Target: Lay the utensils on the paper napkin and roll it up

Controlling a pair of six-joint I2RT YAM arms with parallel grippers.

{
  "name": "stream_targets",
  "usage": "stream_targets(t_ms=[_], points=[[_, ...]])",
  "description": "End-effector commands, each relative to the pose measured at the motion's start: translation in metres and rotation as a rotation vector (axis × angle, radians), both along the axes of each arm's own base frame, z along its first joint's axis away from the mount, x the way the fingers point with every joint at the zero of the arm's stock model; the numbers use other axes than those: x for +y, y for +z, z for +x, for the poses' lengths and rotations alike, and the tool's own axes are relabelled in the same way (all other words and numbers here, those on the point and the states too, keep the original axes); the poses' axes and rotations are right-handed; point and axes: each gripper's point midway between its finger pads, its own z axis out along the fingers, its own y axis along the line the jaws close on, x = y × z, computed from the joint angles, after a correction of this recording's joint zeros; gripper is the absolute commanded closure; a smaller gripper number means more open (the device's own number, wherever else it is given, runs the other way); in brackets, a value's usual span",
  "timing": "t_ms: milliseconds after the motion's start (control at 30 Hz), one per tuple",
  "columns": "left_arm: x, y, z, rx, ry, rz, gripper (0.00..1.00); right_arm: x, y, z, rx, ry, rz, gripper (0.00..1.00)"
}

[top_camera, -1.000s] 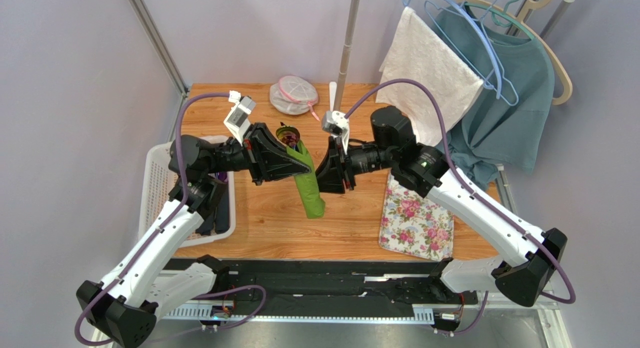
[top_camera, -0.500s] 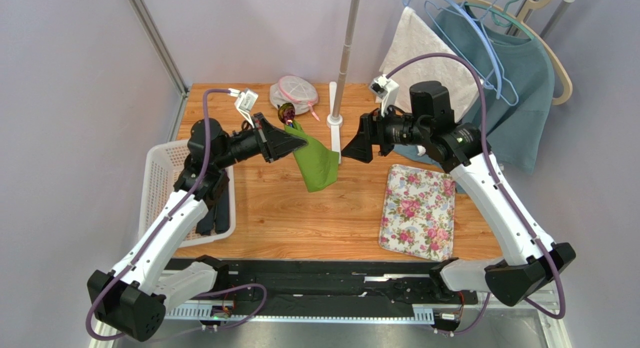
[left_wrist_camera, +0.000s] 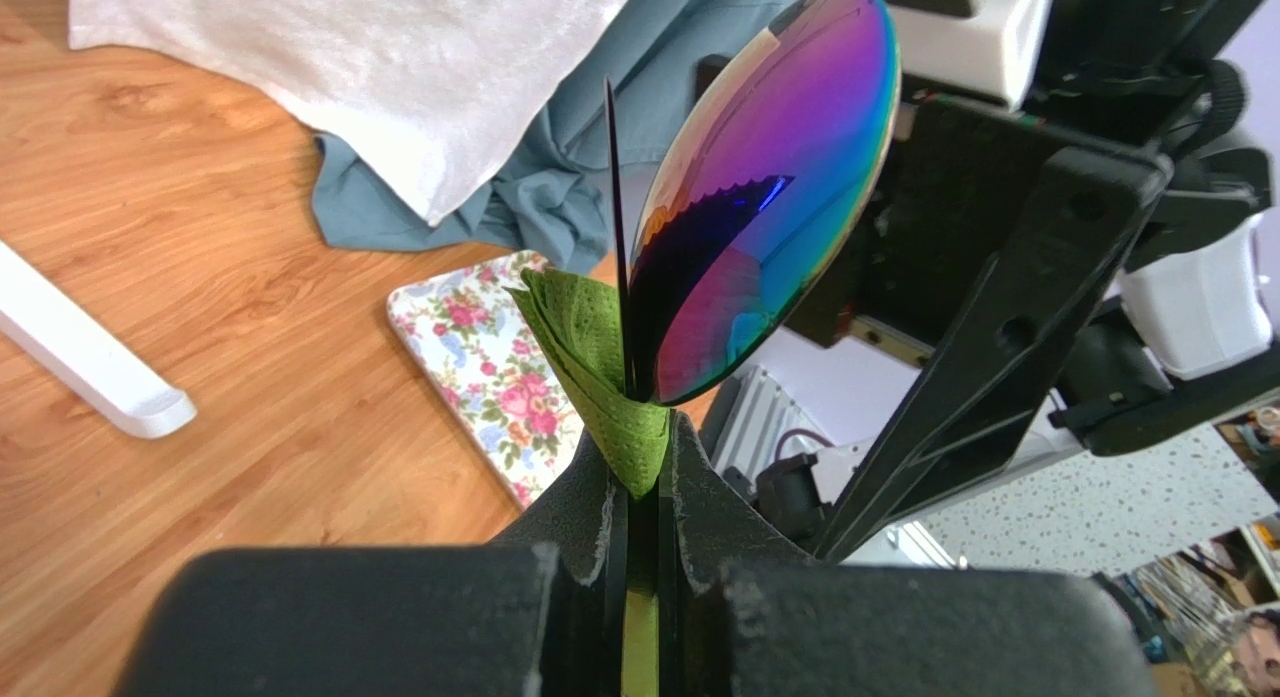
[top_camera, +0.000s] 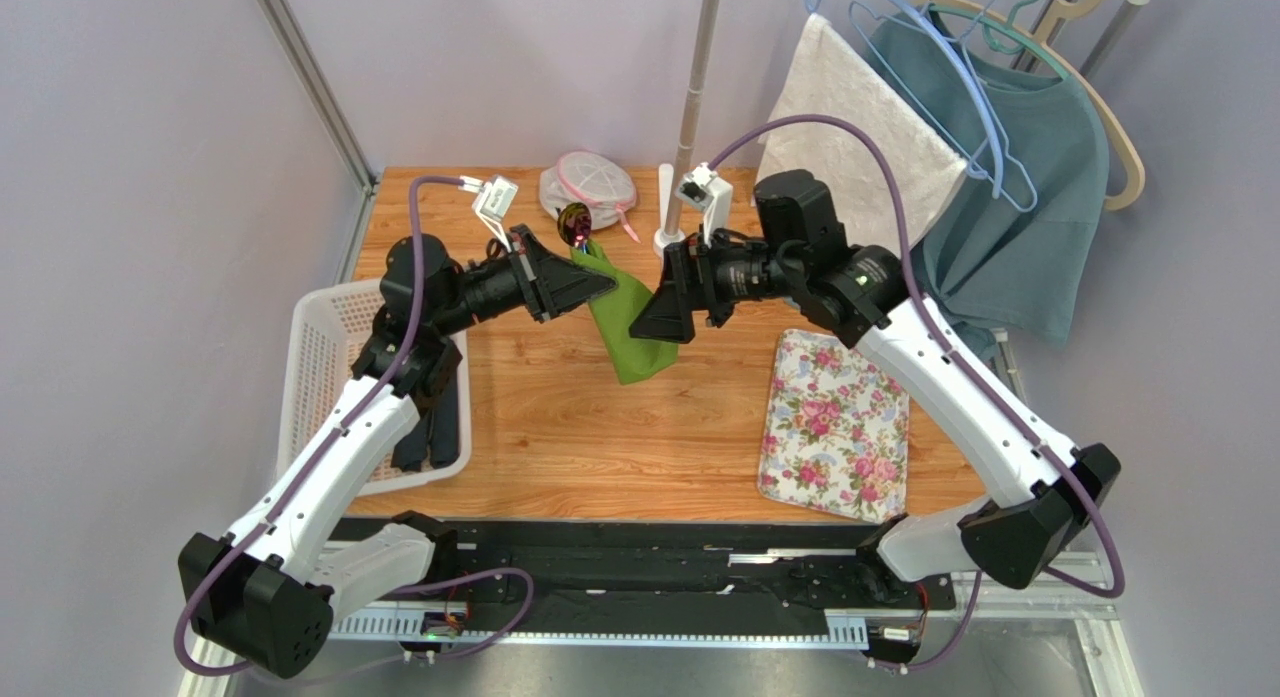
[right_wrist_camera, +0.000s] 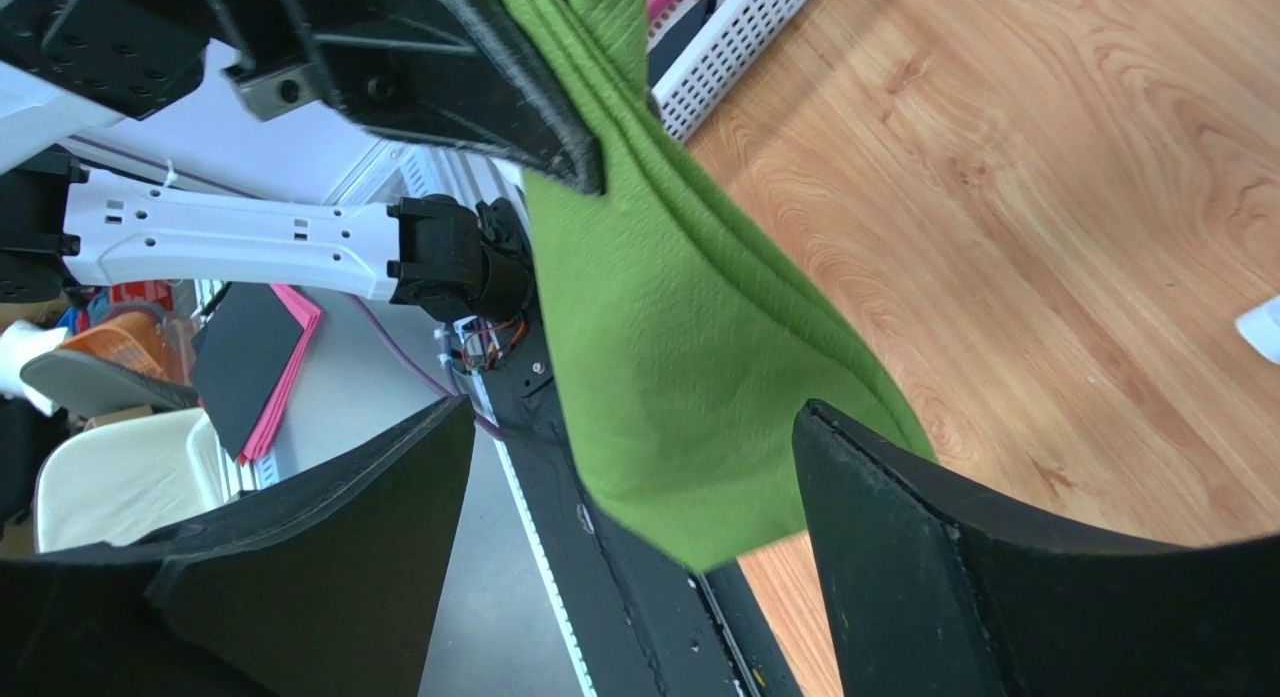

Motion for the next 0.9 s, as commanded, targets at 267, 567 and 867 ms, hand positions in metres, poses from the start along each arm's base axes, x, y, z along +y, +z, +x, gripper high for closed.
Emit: stream_targets(t_ms=[267, 567, 867], points=[[-0.001, 0.062, -0.029, -0.154, -0.104, -0.135, 1.00, 0.035, 0.005, -0.015, -0.005, 0.114, 0.105, 0.19], [-0.001, 0.072, -0.043, -0.185, -0.158, -0.175, 1.00, 0.042, 0.013, -0.039, 0.073, 0.255, 0.198, 0.44], [0.004, 0.080, -0.046, -0.204, -0.164, -0.198, 1.00, 0.042, 0.021, -0.053, 0.141, 0.307, 0.240, 0.75]])
